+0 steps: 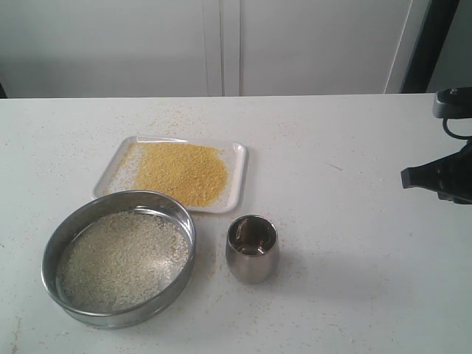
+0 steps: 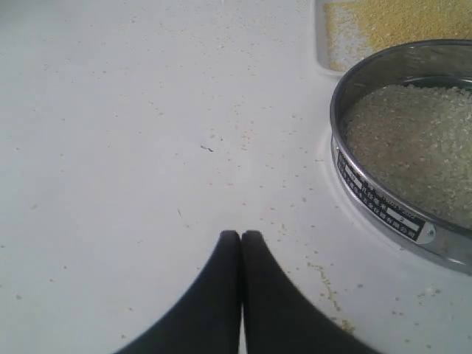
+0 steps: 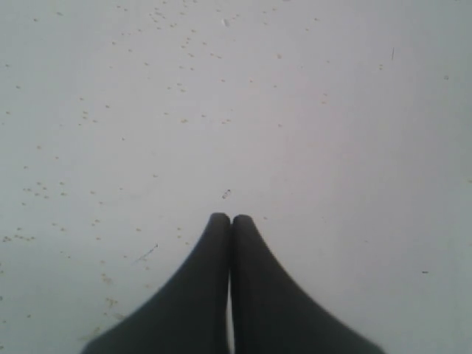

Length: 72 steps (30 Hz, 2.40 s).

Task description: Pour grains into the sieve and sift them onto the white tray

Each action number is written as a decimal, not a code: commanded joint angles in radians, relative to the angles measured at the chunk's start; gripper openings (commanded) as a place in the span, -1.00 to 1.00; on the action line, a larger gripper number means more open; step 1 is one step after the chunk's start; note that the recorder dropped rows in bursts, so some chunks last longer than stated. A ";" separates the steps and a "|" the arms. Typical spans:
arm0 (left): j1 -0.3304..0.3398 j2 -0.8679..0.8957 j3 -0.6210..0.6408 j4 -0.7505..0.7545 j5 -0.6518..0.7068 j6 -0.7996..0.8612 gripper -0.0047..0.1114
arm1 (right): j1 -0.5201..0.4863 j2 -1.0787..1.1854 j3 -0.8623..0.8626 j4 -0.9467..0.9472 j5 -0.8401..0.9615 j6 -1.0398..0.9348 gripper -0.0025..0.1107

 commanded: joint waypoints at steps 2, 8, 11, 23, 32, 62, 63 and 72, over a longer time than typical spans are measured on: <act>0.003 -0.005 0.007 -0.014 -0.021 -0.004 -0.92 | -0.005 -0.003 -0.005 -0.006 -0.004 0.004 -0.96; 0.003 -0.005 0.007 -0.020 -0.034 -0.004 -0.92 | -0.005 -0.003 -0.005 -0.006 -0.004 0.004 -0.96; 0.003 -0.005 0.007 -0.023 -0.039 -0.004 -0.92 | -0.005 -0.003 -0.005 -0.006 -0.004 0.004 -0.96; 0.003 -0.005 0.007 -0.023 -0.038 -0.001 -0.92 | -0.005 -0.003 -0.005 -0.006 -0.004 0.004 -0.96; 0.003 -0.005 0.007 -0.023 -0.038 -0.001 -0.92 | -0.005 -0.003 -0.005 -0.006 -0.004 0.004 -0.96; 0.003 -0.005 0.007 -0.023 -0.038 -0.001 -0.92 | 0.070 -0.623 0.240 -0.014 -0.192 0.005 -0.96; 0.003 -0.005 0.007 -0.023 -0.038 -0.001 -0.92 | 0.070 -0.647 0.256 -0.014 -0.192 0.004 -0.96; 0.003 -0.005 0.007 -0.023 -0.038 -0.001 -0.92 | 0.070 -0.841 0.385 -0.014 -0.203 0.004 -0.96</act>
